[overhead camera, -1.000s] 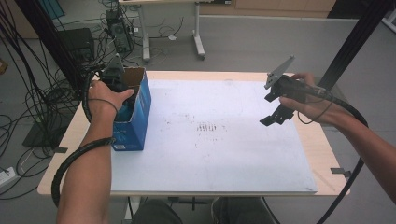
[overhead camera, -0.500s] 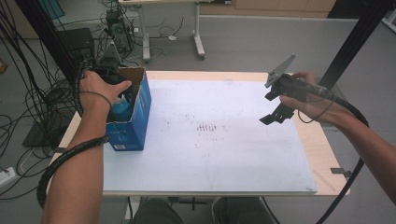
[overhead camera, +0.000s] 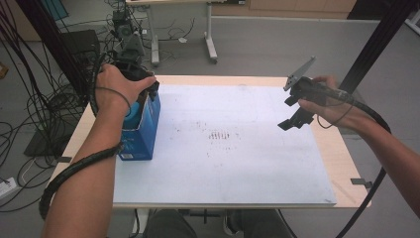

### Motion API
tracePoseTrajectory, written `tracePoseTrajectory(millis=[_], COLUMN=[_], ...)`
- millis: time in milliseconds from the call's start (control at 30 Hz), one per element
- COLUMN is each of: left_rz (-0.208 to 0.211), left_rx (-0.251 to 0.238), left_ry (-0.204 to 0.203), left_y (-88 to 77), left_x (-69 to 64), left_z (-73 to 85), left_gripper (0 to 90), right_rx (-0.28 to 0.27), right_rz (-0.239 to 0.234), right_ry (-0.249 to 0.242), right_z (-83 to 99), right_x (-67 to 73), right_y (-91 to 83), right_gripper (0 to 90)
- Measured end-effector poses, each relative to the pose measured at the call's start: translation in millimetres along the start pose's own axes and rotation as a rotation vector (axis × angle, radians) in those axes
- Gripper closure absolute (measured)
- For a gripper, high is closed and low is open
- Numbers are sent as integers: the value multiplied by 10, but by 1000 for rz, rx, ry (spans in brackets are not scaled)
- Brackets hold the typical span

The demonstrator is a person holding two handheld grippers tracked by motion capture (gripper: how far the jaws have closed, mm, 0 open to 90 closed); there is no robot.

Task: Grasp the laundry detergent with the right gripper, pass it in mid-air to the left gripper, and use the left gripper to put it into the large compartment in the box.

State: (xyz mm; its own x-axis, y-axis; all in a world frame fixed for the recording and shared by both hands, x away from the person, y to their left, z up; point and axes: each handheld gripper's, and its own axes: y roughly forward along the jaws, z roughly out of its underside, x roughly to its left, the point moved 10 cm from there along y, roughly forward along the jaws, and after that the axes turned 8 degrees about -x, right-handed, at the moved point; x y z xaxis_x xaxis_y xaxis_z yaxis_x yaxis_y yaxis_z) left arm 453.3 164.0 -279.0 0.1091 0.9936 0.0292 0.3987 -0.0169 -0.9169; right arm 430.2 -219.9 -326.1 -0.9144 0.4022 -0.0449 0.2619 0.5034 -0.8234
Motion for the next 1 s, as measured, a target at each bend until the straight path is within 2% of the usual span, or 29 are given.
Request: tracePoseTrajectory(millis=[200, 300, 367, 500, 700, 1000], left_rz=[65, 83, 116, 142, 155, 164], left_rx=[-15, -16, -25, -34, -32, -32], left_ry=[30, 50, 43, 69, 90, 119], left_y=[-35, -25, -24, -21, 2, 22], left_x=[-321, -462, -557, -730, -869, -977], left_z=[-85, -101, -118, -134, -151, -179], left_gripper=[144, 128, 102, 101, 106, 105], right_rx=[24, 23, 24, 22, 24, 32], right_rz=[10, 13, 12, 12, 18, 24], right_ry=[2, 5, 10, 22, 32, 27], right_z=[25, 14, 10, 17, 21, -29], right_x=[-94, -138, -158, -204, -271, -309], right_y=[2, 10, 16, 26, 19, 24], right_gripper=[59, 59, 60, 59, 59, 60])
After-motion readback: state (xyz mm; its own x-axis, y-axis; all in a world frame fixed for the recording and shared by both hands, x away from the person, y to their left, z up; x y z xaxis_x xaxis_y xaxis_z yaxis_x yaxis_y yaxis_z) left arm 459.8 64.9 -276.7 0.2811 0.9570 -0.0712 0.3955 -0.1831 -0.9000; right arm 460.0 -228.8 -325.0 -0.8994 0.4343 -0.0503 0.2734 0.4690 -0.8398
